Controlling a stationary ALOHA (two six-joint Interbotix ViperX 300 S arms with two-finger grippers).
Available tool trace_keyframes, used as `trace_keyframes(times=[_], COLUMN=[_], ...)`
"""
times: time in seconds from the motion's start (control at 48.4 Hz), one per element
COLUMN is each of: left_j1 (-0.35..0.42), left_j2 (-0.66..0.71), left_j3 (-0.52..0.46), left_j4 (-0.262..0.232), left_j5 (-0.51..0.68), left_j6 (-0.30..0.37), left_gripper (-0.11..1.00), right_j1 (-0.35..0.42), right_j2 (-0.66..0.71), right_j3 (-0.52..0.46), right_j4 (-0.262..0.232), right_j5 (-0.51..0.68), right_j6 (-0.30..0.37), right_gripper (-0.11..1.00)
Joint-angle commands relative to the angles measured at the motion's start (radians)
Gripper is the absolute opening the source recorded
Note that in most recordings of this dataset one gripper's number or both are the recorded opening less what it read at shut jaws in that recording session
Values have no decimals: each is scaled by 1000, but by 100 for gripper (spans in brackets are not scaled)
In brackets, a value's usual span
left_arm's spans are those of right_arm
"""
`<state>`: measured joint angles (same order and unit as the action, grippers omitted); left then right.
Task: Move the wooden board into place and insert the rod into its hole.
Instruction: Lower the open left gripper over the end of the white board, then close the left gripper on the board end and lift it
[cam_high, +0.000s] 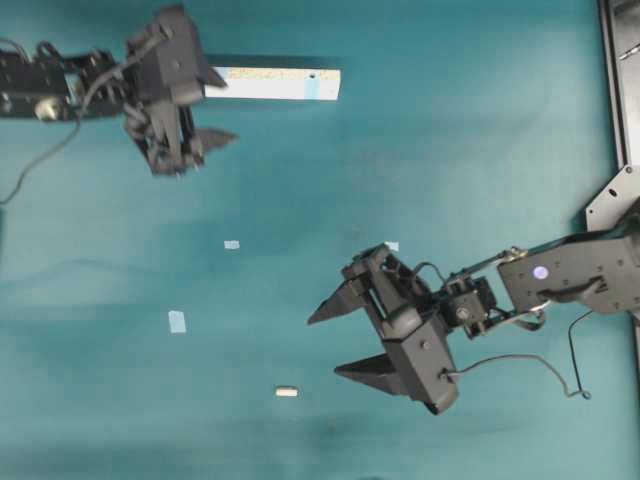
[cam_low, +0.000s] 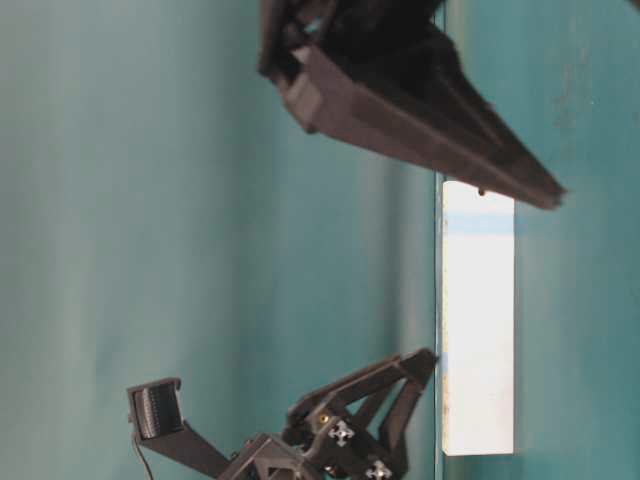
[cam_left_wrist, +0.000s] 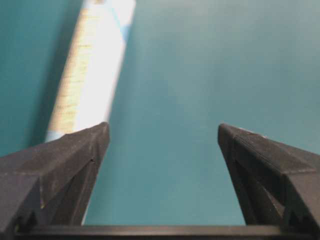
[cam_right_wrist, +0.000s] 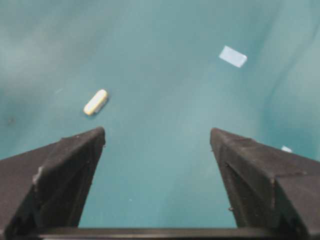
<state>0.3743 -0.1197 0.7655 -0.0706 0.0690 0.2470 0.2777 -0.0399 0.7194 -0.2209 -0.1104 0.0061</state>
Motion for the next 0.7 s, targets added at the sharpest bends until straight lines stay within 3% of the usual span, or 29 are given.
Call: trace_keyframes(times=[0.0, 0.434, 0.682], left_j1=[43, 91, 133], left_j2=[-18, 107, 172], left_j3=[-28, -46, -84], left_j4=[3, 3, 3], left_j5=[0, -3, -5], left_j6=[37, 187, 212], left_gripper=[91, 91, 91], right_j1=[3, 2, 3], right_j2=[-38, -49, -86], right_j3=[-18, -21, -43], right_j4=[0, 0, 0], right_j5=[20, 51, 94], right_j6=[8, 57, 58], right_gripper=[97, 97, 97])
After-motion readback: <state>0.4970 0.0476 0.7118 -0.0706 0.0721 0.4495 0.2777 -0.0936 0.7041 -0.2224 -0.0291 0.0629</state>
